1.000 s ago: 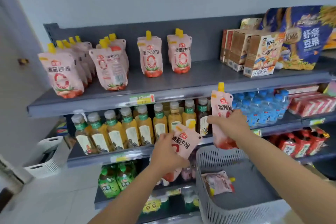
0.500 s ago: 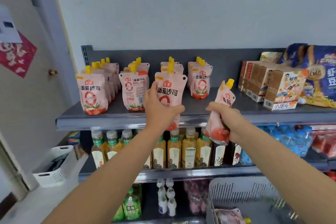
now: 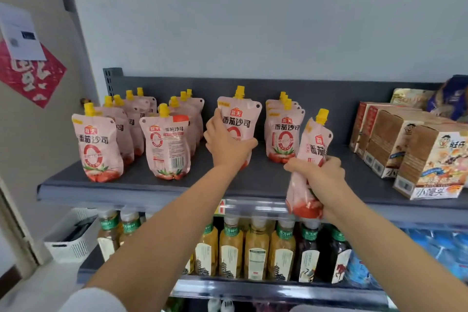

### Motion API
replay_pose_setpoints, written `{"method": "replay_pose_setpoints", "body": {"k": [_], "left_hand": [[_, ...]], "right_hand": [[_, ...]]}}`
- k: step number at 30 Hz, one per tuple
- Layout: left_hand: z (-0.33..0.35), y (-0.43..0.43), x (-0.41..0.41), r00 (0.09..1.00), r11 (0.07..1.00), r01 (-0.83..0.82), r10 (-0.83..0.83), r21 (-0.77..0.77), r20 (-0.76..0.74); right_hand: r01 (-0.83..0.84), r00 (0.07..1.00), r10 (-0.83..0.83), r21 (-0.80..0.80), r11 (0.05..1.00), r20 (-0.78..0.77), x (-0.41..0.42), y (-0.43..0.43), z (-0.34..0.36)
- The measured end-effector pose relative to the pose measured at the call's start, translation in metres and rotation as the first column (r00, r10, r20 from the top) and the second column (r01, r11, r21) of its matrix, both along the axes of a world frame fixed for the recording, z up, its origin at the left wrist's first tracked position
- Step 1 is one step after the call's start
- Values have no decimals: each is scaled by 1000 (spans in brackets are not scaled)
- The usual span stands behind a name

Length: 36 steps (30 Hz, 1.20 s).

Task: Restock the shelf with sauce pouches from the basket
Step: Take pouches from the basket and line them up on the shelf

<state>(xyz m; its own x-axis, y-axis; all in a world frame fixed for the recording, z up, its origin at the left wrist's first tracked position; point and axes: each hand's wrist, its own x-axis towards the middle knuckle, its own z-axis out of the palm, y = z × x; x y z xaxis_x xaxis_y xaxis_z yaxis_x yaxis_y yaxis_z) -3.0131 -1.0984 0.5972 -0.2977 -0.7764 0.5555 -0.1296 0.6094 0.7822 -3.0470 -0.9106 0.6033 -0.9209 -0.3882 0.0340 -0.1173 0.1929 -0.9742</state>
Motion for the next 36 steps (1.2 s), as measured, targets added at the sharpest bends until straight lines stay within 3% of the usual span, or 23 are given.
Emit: {"method": "replay_pose_setpoints", "body": {"k": [19,26,33,36], "left_hand": [[-31,-26,-39,986,998,-54,49,27,160],[-33,-37,-14,968,992,96,-74,-80,238],[-37,-60,35,925,929,309,-244,-202,292],[-42,-69,54,871,884,442,-381,-155,310]], "right_hand": [[113,962,-89,83,990,-257,-25,-59,-13],[127,927,-79,107,986,-367,-16,-90,-4],[128,938,-105,49,991,-329,0,-139,-8],[168,946,-160,7,986,-280,6,-156,-17]]}}
